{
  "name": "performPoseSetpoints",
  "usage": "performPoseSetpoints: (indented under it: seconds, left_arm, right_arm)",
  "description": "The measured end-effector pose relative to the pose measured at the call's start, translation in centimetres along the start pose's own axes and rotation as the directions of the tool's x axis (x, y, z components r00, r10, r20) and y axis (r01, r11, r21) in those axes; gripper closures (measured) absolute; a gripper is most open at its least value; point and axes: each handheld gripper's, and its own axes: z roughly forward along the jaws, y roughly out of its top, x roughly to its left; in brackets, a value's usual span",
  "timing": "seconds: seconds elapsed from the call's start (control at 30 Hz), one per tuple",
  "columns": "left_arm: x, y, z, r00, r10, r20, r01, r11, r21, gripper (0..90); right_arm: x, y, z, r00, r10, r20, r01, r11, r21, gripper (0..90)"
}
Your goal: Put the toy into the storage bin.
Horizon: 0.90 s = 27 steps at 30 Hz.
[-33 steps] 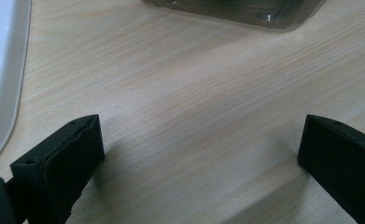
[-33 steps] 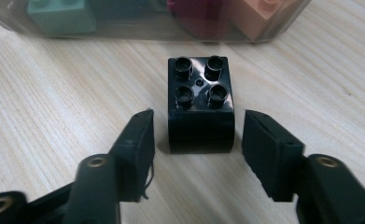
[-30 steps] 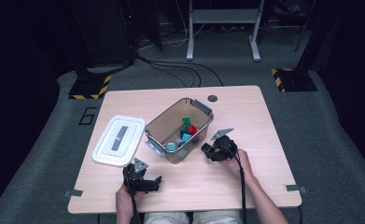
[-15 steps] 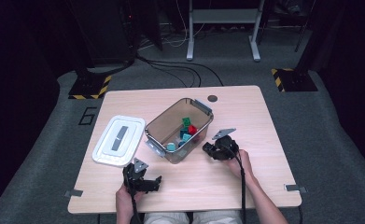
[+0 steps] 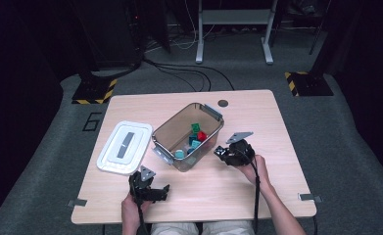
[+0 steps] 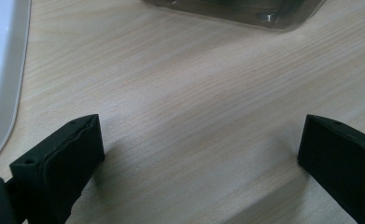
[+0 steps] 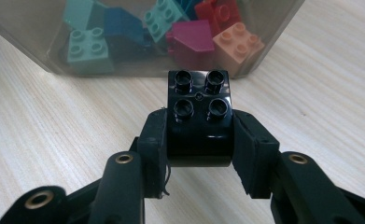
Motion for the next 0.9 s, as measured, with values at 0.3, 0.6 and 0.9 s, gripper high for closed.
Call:
performPoseSetpoints:
  seconds: [0.3, 0.6, 0.9]
  left_arm:
    - [0.0, 0.0, 0.0, 1.0000, 0.001, 0.000, -0.001, 1.0000, 0.000, 0.1]
    - [0.0, 0.0, 0.0, 1.0000, 0.000, 0.000, 0.000, 1.0000, 0.000, 0.1]
    - [0.0, 0.0, 0.0, 1.0000, 0.000, 0.000, 0.000, 1.0000, 0.000, 0.1]
  right_arm:
    - [0.2, 1.2, -1.6, 0.9998, -0.021, 0.006, 0.021, 1.000, -0.018, 58.6]
    - [0.1, 2.2, -3.3, 0.9996, -0.023, 0.014, 0.023, 0.999, -0.031, 58.6]
    - [0.1, 3.6, -5.1, 0.9992, -0.033, 0.023, 0.034, 0.998, -0.060, 58.6]
